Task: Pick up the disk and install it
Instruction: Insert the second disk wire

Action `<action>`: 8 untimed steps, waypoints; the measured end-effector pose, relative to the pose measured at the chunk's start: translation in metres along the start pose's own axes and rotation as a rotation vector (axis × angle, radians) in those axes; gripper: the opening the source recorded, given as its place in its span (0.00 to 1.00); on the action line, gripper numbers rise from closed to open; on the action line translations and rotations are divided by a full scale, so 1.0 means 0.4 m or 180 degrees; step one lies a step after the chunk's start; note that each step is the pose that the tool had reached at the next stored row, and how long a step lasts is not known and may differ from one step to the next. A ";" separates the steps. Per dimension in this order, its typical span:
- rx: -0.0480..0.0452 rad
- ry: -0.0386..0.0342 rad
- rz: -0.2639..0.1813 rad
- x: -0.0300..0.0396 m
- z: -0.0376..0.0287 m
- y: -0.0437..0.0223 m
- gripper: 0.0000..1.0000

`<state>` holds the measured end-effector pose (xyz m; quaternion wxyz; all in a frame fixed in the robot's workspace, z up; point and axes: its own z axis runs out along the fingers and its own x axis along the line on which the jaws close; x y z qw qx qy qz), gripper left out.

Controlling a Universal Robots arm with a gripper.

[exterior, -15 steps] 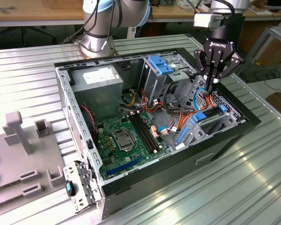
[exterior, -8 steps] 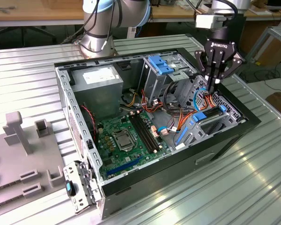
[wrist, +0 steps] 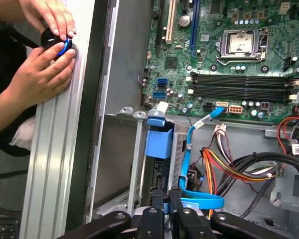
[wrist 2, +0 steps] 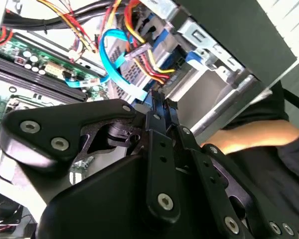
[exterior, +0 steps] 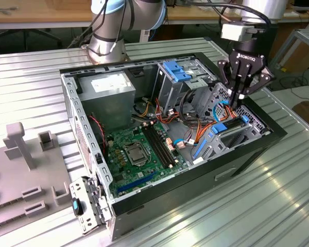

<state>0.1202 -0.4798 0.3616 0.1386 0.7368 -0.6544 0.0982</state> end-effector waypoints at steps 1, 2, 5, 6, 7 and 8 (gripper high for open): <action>0.0005 -0.0044 -0.0002 0.003 0.001 0.002 0.17; 0.0013 -0.0100 -0.0004 0.008 0.004 0.004 0.17; 0.0030 -0.0237 -0.0009 0.021 0.010 0.010 0.17; 0.0039 -0.0306 -0.0012 0.030 0.014 0.013 0.17; 0.0044 -0.0351 -0.0014 0.043 0.020 0.015 0.17; 0.0048 -0.0384 -0.0014 0.062 0.031 0.017 0.17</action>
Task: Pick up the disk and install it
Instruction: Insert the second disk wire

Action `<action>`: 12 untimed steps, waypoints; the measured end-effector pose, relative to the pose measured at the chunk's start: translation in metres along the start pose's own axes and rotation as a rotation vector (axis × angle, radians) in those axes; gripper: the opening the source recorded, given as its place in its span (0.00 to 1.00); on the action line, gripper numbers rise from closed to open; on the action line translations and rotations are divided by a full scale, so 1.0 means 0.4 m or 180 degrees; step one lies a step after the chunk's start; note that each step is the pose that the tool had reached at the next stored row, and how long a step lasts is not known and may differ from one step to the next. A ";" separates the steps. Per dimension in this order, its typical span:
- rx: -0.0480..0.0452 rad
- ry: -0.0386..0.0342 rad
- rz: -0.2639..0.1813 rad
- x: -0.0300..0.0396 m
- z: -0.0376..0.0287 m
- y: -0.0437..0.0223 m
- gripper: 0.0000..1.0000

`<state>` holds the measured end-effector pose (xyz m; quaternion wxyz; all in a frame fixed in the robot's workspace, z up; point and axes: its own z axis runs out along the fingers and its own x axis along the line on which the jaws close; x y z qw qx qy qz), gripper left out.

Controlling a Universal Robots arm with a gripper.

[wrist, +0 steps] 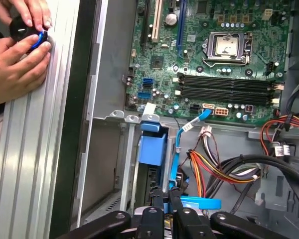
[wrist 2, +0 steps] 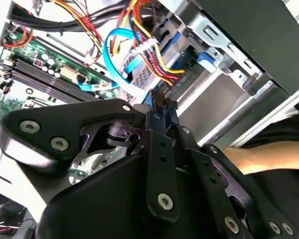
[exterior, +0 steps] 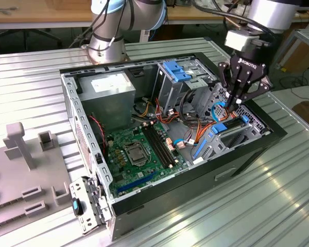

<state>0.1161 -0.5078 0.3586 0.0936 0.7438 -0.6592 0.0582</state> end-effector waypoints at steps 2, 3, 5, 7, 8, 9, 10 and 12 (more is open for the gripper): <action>0.0005 -0.0039 -0.0002 0.020 0.009 0.002 0.17; 0.0007 -0.0055 -0.0003 0.025 0.012 0.003 0.17; 0.0014 -0.0119 -0.0005 0.040 0.018 0.007 0.17; 0.0022 -0.0189 -0.0008 0.042 0.020 0.008 0.17; 0.0025 -0.0213 -0.0009 0.041 0.020 0.008 0.17; 0.0031 -0.0261 -0.0011 0.041 0.020 0.008 0.17; 0.0033 -0.0277 -0.0011 0.041 0.021 0.008 0.17; 0.0039 -0.0341 -0.0005 0.047 0.025 0.008 0.17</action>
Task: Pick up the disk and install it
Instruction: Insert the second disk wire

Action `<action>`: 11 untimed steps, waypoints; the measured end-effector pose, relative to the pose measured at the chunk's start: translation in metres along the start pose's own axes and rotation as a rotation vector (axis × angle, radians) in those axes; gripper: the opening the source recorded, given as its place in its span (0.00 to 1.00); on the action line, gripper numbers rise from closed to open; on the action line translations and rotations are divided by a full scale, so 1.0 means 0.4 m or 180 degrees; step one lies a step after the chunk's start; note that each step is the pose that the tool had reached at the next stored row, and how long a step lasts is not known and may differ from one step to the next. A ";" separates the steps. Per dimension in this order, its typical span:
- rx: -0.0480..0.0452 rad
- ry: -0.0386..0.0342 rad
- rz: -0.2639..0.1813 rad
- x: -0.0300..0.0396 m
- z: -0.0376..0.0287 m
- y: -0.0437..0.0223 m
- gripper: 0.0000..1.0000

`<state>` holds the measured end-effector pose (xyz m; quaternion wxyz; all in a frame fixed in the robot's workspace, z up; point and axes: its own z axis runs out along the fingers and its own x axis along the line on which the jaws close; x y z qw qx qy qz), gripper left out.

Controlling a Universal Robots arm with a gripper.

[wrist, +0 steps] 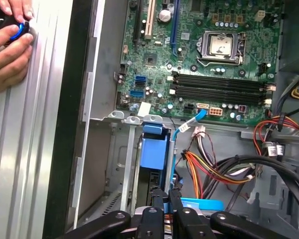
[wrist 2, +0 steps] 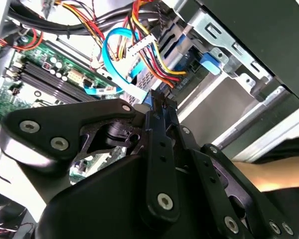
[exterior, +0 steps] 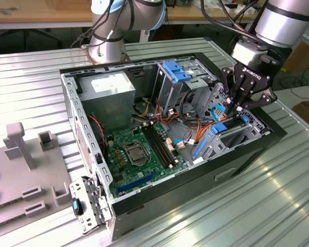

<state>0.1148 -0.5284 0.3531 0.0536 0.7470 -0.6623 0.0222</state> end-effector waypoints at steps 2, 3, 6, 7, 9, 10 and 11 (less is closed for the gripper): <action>0.0008 -0.0071 0.0001 0.010 0.002 0.001 0.17; 0.0008 -0.0072 0.0001 0.013 0.002 0.000 0.17; 0.0022 -0.0185 -0.0002 0.028 0.004 0.002 0.17; 0.0022 -0.0185 -0.0002 0.030 0.004 0.002 0.17; 0.0022 -0.0186 -0.0002 0.033 0.006 0.002 0.17; 0.0022 -0.0185 -0.0002 0.036 0.008 0.003 0.17; 0.0022 -0.0186 -0.0002 0.043 0.012 0.003 0.17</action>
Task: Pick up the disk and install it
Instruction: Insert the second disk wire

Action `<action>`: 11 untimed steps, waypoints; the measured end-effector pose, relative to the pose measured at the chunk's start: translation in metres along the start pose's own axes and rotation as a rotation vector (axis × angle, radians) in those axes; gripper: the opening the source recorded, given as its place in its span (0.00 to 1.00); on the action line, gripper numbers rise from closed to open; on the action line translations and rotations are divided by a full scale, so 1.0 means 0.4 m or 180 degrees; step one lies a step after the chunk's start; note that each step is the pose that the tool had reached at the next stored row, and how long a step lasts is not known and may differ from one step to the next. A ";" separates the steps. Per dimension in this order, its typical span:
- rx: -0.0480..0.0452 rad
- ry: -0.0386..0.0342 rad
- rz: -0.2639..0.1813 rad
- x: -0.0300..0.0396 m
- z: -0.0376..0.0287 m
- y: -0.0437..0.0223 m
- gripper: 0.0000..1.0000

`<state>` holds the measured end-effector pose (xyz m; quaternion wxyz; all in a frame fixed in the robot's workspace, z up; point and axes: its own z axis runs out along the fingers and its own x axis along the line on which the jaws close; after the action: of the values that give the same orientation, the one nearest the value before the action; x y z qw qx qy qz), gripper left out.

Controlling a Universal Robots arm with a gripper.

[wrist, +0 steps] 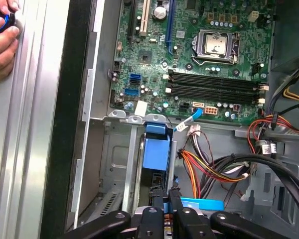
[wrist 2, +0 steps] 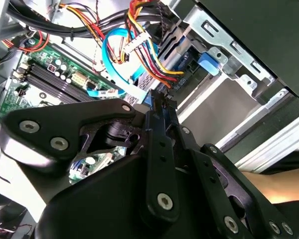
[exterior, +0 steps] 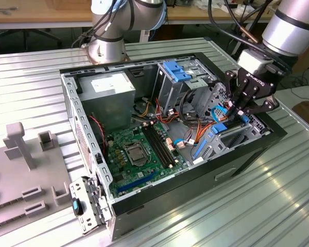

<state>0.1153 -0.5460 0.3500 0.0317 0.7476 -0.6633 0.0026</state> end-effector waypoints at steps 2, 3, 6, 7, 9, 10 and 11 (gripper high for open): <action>0.0000 -0.0002 0.0001 0.005 0.003 0.000 0.17; -0.0001 -0.0002 0.0022 0.005 0.004 0.000 0.17; -0.0005 -0.0006 0.0110 0.005 0.005 0.000 0.17; -0.0006 -0.0008 0.0131 0.005 0.005 0.000 0.17; -0.0007 -0.0009 0.0148 0.005 0.005 0.000 0.17; -0.0007 -0.0008 0.0148 0.005 0.005 0.000 0.17; -0.0007 -0.0009 0.0148 0.005 0.005 0.000 0.17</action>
<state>0.1153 -0.5482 0.3480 0.0315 0.7320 -0.6806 0.0017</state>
